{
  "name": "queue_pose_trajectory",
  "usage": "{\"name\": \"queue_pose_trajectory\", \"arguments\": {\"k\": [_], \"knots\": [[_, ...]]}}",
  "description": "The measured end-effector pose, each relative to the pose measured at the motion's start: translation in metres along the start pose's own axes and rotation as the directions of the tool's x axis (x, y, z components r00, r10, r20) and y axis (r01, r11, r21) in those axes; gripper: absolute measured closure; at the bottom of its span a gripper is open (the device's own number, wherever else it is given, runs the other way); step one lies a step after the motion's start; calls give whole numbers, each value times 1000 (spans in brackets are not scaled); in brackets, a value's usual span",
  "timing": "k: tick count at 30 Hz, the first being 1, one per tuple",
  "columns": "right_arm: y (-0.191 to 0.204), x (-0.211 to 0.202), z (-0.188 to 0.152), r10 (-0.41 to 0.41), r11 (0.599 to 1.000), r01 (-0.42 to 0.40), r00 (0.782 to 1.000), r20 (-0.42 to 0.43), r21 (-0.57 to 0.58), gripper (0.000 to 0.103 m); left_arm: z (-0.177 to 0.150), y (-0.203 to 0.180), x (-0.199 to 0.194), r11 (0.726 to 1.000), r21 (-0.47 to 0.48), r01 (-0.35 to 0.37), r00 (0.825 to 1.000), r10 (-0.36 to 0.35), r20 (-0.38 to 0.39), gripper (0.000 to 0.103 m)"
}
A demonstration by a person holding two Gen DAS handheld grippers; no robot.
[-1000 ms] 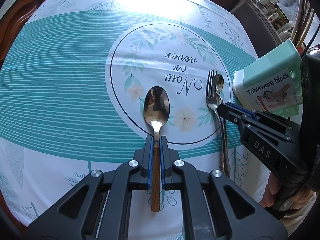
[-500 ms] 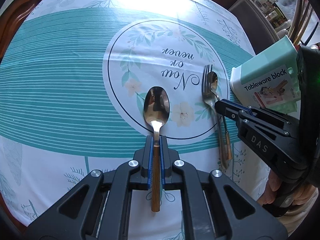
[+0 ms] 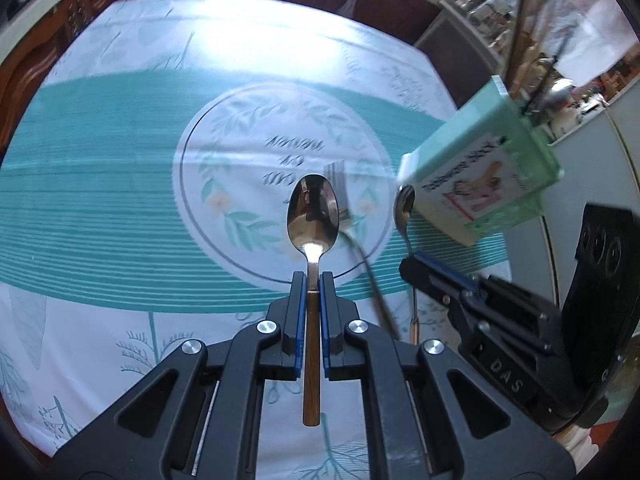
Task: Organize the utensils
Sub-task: 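Lift both spoons and drop them into the green holder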
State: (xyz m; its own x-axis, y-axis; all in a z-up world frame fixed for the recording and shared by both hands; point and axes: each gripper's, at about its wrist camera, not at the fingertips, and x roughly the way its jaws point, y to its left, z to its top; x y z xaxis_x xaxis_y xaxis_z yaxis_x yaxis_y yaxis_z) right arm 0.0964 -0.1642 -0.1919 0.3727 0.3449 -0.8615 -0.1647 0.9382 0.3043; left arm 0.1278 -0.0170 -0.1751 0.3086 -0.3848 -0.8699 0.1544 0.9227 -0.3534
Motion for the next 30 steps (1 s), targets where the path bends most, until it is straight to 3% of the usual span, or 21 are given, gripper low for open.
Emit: {"name": "queue_pose_trajectory", "arguments": {"k": [6,11,17,25,28,30], "knots": [[-9,-33,-25,87,995,-94,985,152,40,100,-1,-33,-28,996,77,49,994,-57,98,99],[-10,-67,-35,123,991,-134,944,307,16,100,5,-74,-53,981,184,67,977,-102,185,99],[-17,-113,-37,141,989,-141,863,486,-37,100,26,-123,-75,952,287,109,947,-188,262,99],[-44,-170,-25,46,999,-33,723,690,-32,99,65,-190,-90,900,396,181,884,-326,335,99],[-61,-177,-15,-3,1000,-2,695,719,6,99,77,-205,-87,890,411,200,862,-359,357,99],[-72,-180,-8,-21,1000,9,681,732,21,99,86,-211,-82,886,407,223,836,-388,387,99]]}}
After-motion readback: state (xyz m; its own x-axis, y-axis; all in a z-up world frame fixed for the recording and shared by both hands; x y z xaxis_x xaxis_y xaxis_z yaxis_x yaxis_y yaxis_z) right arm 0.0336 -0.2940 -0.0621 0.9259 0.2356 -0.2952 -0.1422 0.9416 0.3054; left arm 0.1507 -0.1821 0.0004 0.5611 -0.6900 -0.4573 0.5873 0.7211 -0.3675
